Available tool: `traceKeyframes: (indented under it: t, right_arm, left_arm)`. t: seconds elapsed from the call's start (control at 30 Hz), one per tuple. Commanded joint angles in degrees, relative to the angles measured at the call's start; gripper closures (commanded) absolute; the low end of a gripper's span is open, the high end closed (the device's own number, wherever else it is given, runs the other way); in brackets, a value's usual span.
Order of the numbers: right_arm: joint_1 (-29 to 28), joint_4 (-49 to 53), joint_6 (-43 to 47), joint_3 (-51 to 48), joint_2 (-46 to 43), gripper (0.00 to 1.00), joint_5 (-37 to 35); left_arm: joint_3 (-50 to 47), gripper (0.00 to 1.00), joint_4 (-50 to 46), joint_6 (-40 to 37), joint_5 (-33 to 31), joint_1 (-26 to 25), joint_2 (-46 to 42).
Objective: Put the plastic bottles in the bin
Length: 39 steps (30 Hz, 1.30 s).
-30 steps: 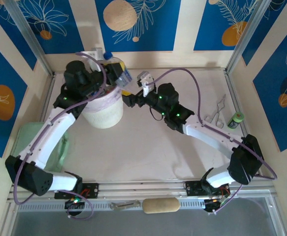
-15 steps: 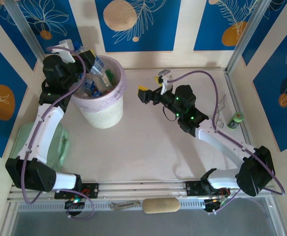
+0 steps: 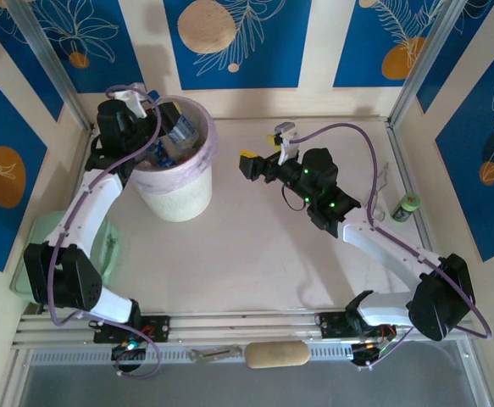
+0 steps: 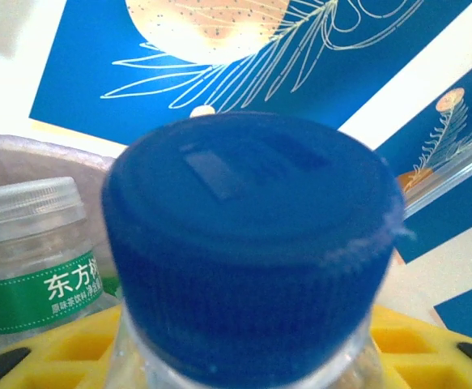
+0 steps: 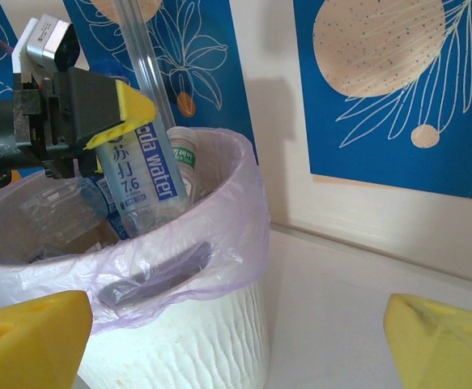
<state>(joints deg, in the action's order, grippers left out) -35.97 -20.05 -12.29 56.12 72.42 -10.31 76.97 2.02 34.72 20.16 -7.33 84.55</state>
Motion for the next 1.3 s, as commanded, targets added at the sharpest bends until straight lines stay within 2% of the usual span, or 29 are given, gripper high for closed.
traceKeyframes:
  t: [0.0,0.03,0.13,0.3,0.5,0.77,0.97,1.27]
  right_arm:
    - [0.3,-0.3,-0.6,-0.2,-1.0,0.06,-0.5]
    - [0.3,-0.3,-0.6,-0.2,-1.0,0.06,-0.5]
    - [0.3,-0.2,-0.4,0.0,-0.9,0.06,-0.6]
    - [0.3,-0.2,-0.1,0.2,-0.7,0.06,-0.8]
    - [1.0,1.0,1.2,0.4,-0.6,0.06,-2.5]
    - [8.2,9.9,2.5,0.4,0.6,0.06,-7.7]
    - [15.8,13.5,4.2,-4.8,-0.3,0.05,-11.3]
    - [25.4,10.2,2.0,-15.1,-4.9,0.05,-8.4]
  left_arm:
    - [0.2,0.43,0.1,0.4,2.6,0.3,-0.3]
    - [0.3,0.36,-0.4,0.0,2.5,0.3,-0.5]
    - [1.0,0.0,-2.1,-1.5,1.5,0.3,-1.6]
    - [3.1,0.0,-6.5,-6.2,-1.9,0.3,-4.6]
    - [4.5,0.0,-13.0,-13.6,-10.7,0.7,-9.7]
    - [-1.3,0.0,-16.7,-19.9,-21.1,4.1,-15.8]
    - [-13.5,0.0,-14.4,-20.4,-32.3,9.7,-23.3]
    - [-28.7,0.0,-9.2,-10.3,-36.6,23.4,-28.9]
